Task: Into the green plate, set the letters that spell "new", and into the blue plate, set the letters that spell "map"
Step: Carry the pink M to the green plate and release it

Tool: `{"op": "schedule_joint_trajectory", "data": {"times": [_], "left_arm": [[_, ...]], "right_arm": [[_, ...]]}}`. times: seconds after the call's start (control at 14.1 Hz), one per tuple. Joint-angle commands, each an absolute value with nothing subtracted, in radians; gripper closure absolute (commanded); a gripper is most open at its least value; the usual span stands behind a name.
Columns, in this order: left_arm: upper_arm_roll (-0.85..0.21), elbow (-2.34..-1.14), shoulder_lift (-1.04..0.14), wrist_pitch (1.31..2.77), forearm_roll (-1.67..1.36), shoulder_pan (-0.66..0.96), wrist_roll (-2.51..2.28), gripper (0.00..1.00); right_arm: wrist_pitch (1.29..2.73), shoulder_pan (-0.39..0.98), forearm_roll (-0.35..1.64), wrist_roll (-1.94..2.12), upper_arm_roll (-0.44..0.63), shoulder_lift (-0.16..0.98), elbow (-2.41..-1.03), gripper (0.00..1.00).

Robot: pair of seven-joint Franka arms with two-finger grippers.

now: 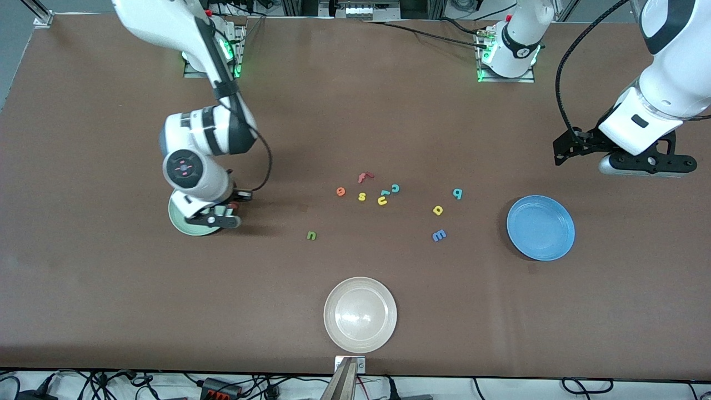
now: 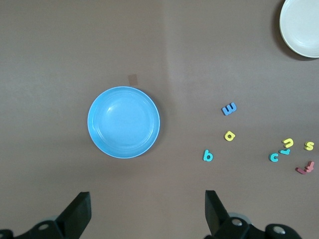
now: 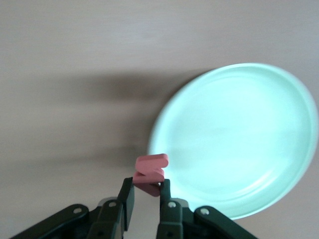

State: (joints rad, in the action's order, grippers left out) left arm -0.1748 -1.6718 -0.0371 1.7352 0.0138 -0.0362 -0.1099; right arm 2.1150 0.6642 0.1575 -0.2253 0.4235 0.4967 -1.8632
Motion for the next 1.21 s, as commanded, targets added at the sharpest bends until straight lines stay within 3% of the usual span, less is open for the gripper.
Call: {"op": "schedule_joint_trajectory", "data": {"times": [0.0,0.36,0.43,0.5,0.57,0.78,1.14], "left_arm": [[-0.176,-1.64,-0.051,1.715,-0.006,-0.035,-0.106,0.0],[-0.176,-1.64,-0.051,1.715,-0.006,-0.035,-0.106,0.0],[-0.176,-1.64,-0.051,1.715,-0.006,-0.035,-0.106,0.0],[-0.176,-1.64,-0.051,1.715,-0.006,-0.035,-0.107,0.0],[-0.176,-1.64,-0.051,1.715,-0.006,-0.034,-0.109,0.0],[-0.176,-1.64,-0.051,1.715,-0.006,-0.034,-0.11,0.0],[-0.178,-1.64,-0.075,1.717,-0.009,-0.028,-0.107,0.0]], "right_arm": [[2.118,0.588,0.163,-0.111,0.417,0.508,-1.887,0.94],[2.158,0.563,0.164,-0.092,0.417,0.586,-1.893,0.93],[2.158,0.563,0.164,-0.092,0.417,0.587,-1.89,0.77],[2.155,0.563,0.167,-0.094,0.417,0.58,-1.885,0.18],[2.143,0.568,0.167,-0.091,0.419,0.563,-1.876,0.0],[2.1,0.595,0.167,-0.11,0.413,0.497,-1.835,0.0],[2.129,0.731,0.187,-0.112,0.41,0.497,-1.796,0.0]]}}
